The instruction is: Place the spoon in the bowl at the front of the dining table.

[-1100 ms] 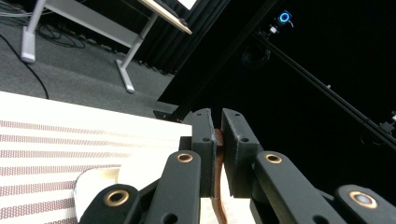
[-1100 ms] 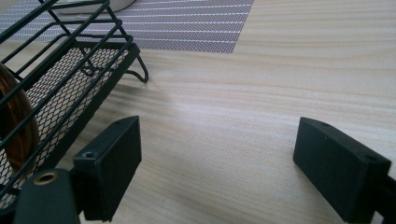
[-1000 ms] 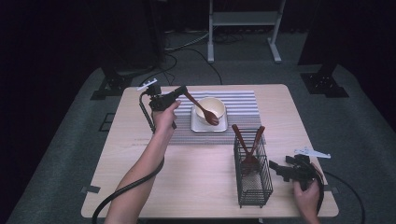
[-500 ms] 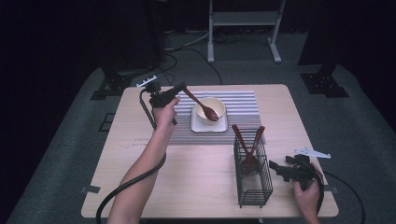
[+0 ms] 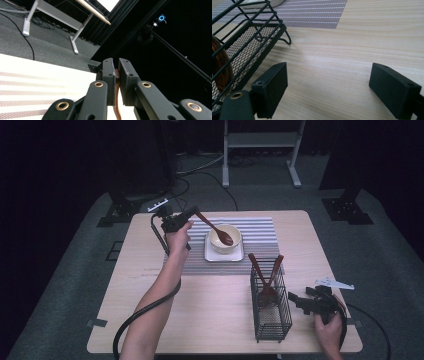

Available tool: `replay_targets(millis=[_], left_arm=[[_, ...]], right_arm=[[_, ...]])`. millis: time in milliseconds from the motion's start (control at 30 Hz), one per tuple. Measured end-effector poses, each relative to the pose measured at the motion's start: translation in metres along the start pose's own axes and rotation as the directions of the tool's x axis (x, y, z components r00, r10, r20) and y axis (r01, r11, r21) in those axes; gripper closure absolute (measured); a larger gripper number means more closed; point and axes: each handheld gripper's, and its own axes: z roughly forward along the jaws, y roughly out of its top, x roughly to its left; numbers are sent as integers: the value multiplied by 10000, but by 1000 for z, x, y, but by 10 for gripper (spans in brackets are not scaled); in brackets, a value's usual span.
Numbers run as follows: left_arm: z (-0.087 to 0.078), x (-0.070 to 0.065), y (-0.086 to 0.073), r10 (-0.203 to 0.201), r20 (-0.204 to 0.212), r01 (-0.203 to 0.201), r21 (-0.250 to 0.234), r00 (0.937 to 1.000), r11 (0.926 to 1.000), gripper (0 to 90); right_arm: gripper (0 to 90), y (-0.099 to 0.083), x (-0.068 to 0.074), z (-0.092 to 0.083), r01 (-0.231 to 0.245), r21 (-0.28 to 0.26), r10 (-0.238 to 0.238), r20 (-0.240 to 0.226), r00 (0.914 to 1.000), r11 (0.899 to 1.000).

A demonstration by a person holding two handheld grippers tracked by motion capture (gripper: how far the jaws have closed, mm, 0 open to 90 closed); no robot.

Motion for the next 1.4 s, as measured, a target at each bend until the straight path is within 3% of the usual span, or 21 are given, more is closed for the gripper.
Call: replay_targets(millis=[367,767,1300,1400], left_arm=[[10,12,-3,-150,-381,139,-295,9992,9995,841],[16,29,-17,-342,-830,329,-167,9960,9993,841],[26,43,-38,-786,-927,793,41,9926,9968,840],[27,44,-39,-698,-965,708,66,9929,9975,840]], right_arm=[[140,0,-1,0,-40,-31,40,-54,10000,10000],[140,0,-1,0,-100,-31,100,-87,9999,9999],[140,0,-2,-1,-143,-61,142,-148,9998,9999],[140,0,-2,-1,-146,-62,145,-154,9998,9999]])
